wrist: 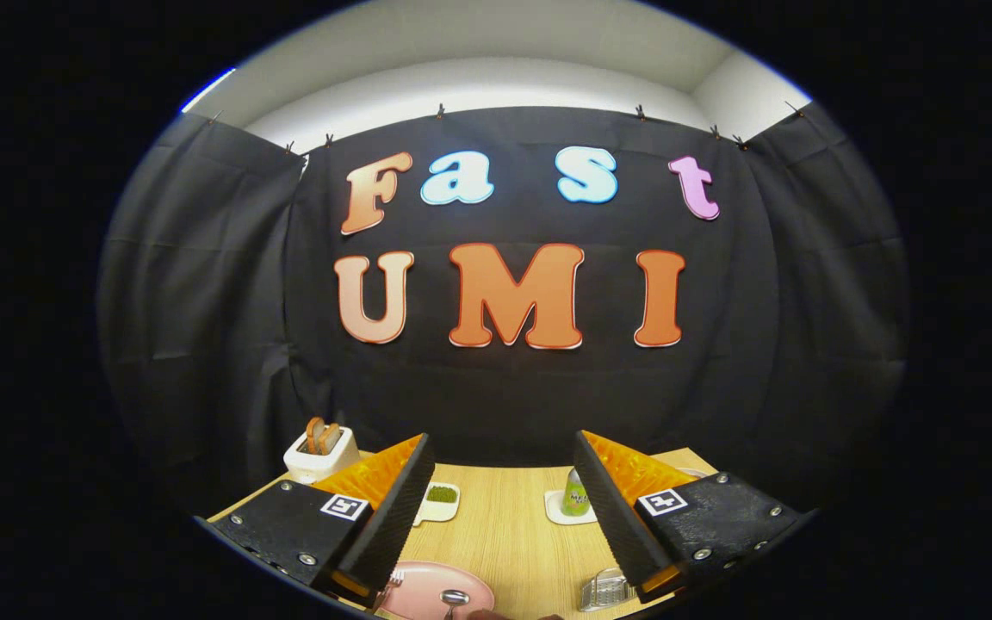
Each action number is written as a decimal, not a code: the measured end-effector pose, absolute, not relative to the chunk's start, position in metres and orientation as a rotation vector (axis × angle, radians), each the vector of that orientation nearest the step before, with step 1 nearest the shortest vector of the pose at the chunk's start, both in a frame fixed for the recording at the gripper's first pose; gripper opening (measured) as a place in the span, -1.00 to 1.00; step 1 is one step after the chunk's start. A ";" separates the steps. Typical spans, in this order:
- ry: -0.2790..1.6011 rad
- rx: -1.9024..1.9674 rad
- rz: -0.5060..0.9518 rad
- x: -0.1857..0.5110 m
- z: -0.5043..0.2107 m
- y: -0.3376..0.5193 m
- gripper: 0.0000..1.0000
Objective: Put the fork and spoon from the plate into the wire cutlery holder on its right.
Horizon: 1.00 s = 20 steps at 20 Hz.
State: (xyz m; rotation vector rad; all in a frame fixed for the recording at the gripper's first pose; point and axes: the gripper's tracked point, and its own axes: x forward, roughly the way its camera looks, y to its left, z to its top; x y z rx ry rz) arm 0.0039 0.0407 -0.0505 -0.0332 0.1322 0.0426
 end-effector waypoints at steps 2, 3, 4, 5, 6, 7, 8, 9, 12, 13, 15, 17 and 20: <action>0.191 -0.022 0.060 0.003 -0.070 0.049 0.96; 0.211 -0.019 0.066 0.004 -0.077 0.053 0.96; 0.232 -0.026 0.062 0.005 -0.086 0.053 0.96; 0.252 -0.032 0.064 0.005 -0.096 0.055 0.96; 0.277 -0.038 0.069 0.006 -0.106 0.058 0.96; 0.308 -0.037 0.077 0.005 -0.119 0.062 0.96; 0.344 -0.038 0.092 0.005 -0.130 0.068 0.96; 0.387 -0.053 0.097 0.006 -0.147 0.073 0.96; 0.492 -0.098 0.108 0.000 -0.181 0.082 0.89; 0.525 -0.096 0.121 -0.004 -0.191 0.088 0.83; 0.606 -0.098 0.151 -0.011 -0.216 0.099 0.80; 0.700 -0.082 0.183 -0.025 -0.243 0.101 0.81; 0.839 -0.037 0.212 -0.038 -0.281 0.110 0.71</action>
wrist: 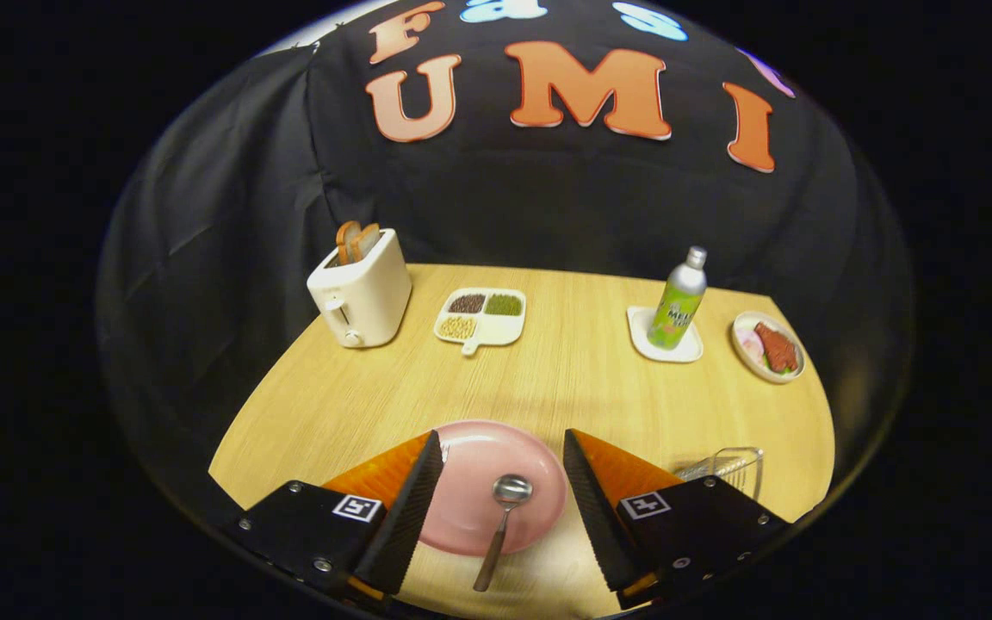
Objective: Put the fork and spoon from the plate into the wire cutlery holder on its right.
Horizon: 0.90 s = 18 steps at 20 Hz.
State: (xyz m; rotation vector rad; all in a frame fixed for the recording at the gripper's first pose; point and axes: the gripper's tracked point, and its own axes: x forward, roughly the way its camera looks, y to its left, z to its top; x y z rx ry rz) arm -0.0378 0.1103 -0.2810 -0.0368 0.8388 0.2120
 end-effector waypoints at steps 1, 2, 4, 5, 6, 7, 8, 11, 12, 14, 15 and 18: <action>0.867 -0.045 0.216 -0.034 -0.290 0.117 0.67; 0.892 -0.058 0.223 -0.035 -0.297 0.117 0.66; 0.951 -0.081 0.235 -0.042 -0.315 0.119 0.60; 0.994 -0.101 0.236 -0.046 -0.328 0.119 0.56; 1.036 -0.124 0.236 -0.050 -0.339 0.117 0.55; 1.079 -0.130 0.231 -0.055 -0.349 0.116 0.55; 1.124 -0.121 0.231 -0.062 -0.358 0.118 0.55; 1.214 -0.127 0.228 -0.072 -0.378 0.118 0.45; 1.244 -0.134 0.217 -0.075 -0.384 0.115 0.41; 1.293 -0.134 0.193 -0.080 -0.395 0.112 0.32; 1.314 -0.137 0.183 -0.082 -0.400 0.110 0.30; 1.383 -0.137 0.157 -0.091 -0.413 0.106 0.16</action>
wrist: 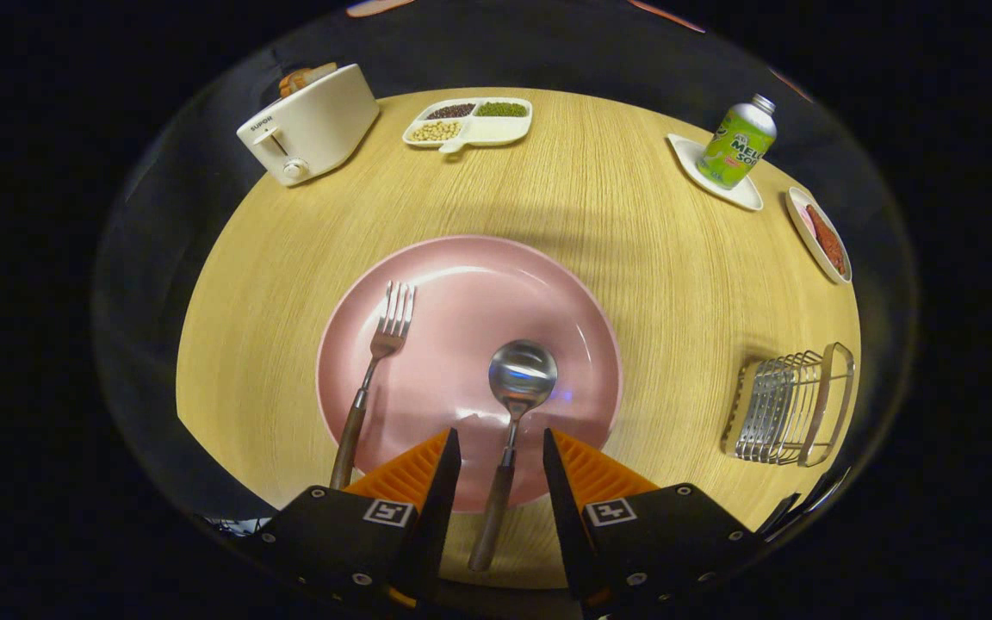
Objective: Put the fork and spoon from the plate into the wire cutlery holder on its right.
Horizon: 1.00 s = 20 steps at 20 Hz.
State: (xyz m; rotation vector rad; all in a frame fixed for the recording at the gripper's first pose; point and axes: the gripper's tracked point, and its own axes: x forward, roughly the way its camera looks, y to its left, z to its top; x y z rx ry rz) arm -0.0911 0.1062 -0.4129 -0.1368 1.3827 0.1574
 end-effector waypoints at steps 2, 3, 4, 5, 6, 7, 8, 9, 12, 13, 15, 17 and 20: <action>1.428 -0.135 0.142 -0.097 -0.420 0.103 0.03; 1.447 -0.127 0.144 -0.101 -0.425 0.106 -0.08; 1.469 -0.127 0.133 -0.103 -0.428 0.105 -0.16; 1.489 -0.127 0.121 -0.105 -0.431 0.104 -0.33; 1.484 -0.125 0.106 -0.102 -0.430 0.103 -0.43; 1.484 -0.116 0.108 -0.100 -0.431 0.105 -0.57; 1.486 -0.114 0.102 -0.101 -0.432 0.104 -0.64; 1.481 -0.108 0.102 -0.098 -0.430 0.104 -0.73; 1.448 -0.103 0.112 -0.095 -0.423 0.102 -0.86; 1.432 -0.103 0.113 -0.095 -0.418 0.100 -0.88; 1.397 -0.101 0.108 -0.092 -0.408 0.094 -0.88; 1.363 -0.090 0.099 -0.091 -0.396 0.087 -0.88; 1.316 -0.065 0.096 -0.087 -0.387 0.078 -0.90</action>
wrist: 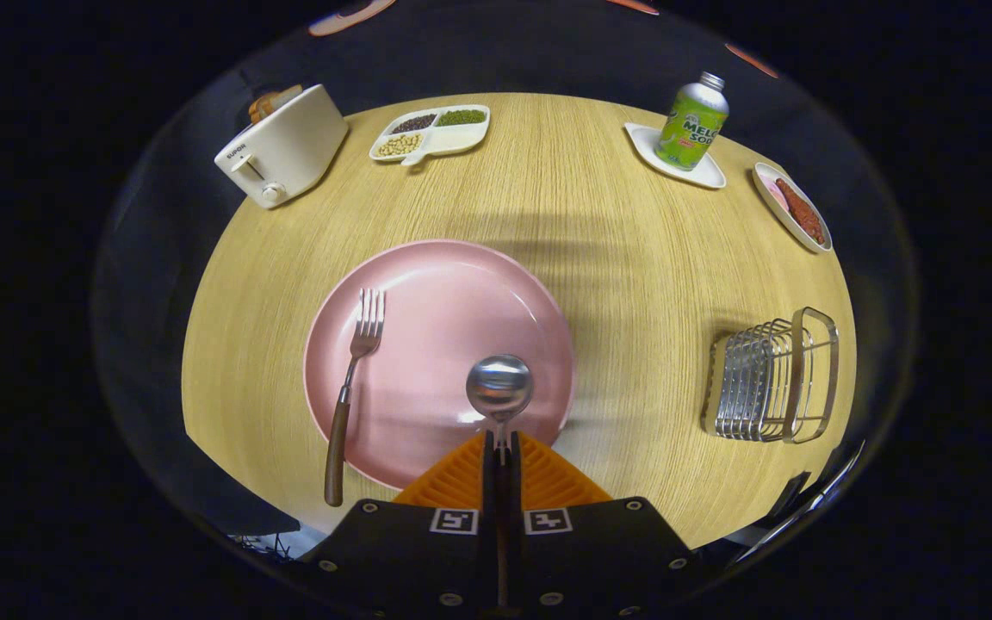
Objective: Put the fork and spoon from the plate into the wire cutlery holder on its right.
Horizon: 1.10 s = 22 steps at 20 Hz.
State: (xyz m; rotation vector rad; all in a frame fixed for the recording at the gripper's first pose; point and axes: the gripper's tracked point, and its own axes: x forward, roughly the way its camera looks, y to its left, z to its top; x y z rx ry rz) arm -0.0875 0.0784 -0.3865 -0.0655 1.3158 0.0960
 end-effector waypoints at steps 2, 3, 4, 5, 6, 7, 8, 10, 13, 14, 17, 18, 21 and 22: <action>1.287 -0.050 0.098 -0.086 -0.376 0.073 -0.92; 1.266 -0.047 0.092 -0.086 -0.369 0.069 -0.93; 1.244 -0.048 0.088 -0.084 -0.361 0.065 -0.93; 1.220 -0.041 0.079 -0.082 -0.353 0.061 -0.93; 1.205 -0.028 0.072 -0.081 -0.345 0.056 -0.93; 1.187 -0.010 0.062 -0.080 -0.335 0.049 -0.93; 1.164 0.001 0.048 -0.077 -0.325 0.042 -0.93; 1.117 0.010 0.009 -0.072 -0.307 0.020 -0.93; 1.074 0.035 -0.052 -0.071 -0.287 -0.017 -0.93; 1.066 0.036 -0.077 -0.072 -0.283 -0.032 -0.93; 1.065 0.043 -0.149 -0.079 -0.277 -0.081 -0.93; 1.070 0.047 -0.164 -0.081 -0.279 -0.092 -0.93; 1.099 0.042 -0.185 -0.084 -0.291 -0.115 -0.93; 1.114 0.043 -0.184 -0.086 -0.296 -0.119 -0.93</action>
